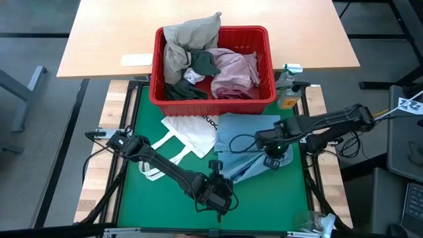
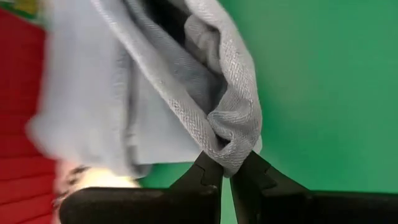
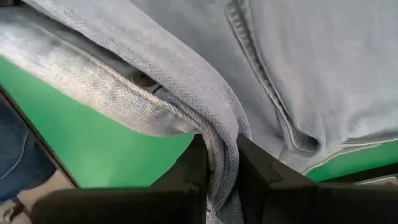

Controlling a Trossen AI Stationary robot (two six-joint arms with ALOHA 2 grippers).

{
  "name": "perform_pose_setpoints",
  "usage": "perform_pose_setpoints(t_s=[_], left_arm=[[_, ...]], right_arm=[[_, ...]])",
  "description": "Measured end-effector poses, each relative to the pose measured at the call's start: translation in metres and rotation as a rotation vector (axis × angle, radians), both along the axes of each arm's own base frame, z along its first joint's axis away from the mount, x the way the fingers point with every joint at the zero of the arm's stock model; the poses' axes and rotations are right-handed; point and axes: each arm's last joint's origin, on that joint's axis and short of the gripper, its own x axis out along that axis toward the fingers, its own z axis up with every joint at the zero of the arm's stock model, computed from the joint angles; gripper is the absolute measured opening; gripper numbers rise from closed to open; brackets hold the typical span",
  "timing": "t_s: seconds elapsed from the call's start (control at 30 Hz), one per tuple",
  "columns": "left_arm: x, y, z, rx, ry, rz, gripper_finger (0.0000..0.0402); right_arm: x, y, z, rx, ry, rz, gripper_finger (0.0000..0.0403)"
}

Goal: Fold laundry
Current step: Fold the blue jeans

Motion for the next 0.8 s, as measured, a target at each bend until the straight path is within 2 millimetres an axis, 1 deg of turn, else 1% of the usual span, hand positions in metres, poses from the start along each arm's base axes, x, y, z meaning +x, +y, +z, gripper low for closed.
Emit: perform_pose_setpoints(t_s=[0.1, 0.2, 0.3, 0.43, 0.53, 0.6, 0.67, 0.8], left_arm=[[0.002, 0.014, 0.022, 0.065, -0.029, 0.047, 0.0007], [0.008, 0.039, 0.042, 0.097, -0.029, 0.087, 0.0007], [0.016, 0.065, 0.052, 0.115, -0.026, 0.114, 0.0007], [0.027, 0.106, 0.051, 0.128, 0.0, 0.175, 0.0007], [0.033, 0.137, 0.045, 0.11, 0.036, 0.215, 0.0007], [0.035, 0.155, 0.041, 0.106, 0.062, 0.252, 0.0007], [0.037, 0.17, 0.04, 0.097, 0.07, 0.281, 0.0007], [0.038, 0.193, 0.041, 0.063, 0.077, 0.313, 0.0007]], right_arm=[[-0.01, -0.004, 0.009, -0.04, -0.038, -0.009, 0.0051], [-0.022, -0.009, 0.017, -0.122, -0.064, -0.02, 0.0051], [-0.031, -0.015, 0.023, -0.234, -0.089, -0.033, 0.0051], [-0.036, -0.019, 0.026, -0.355, -0.119, -0.045, 0.0051], [-0.037, -0.023, 0.023, -0.472, -0.121, -0.035, 0.0051], [-0.037, -0.027, 0.018, -0.525, -0.105, -0.035, 0.0051], [-0.037, -0.032, 0.011, -0.541, -0.073, -0.055, 0.0051], [-0.039, -0.047, -0.005, -0.563, 0.006, -0.098, 0.0051]])
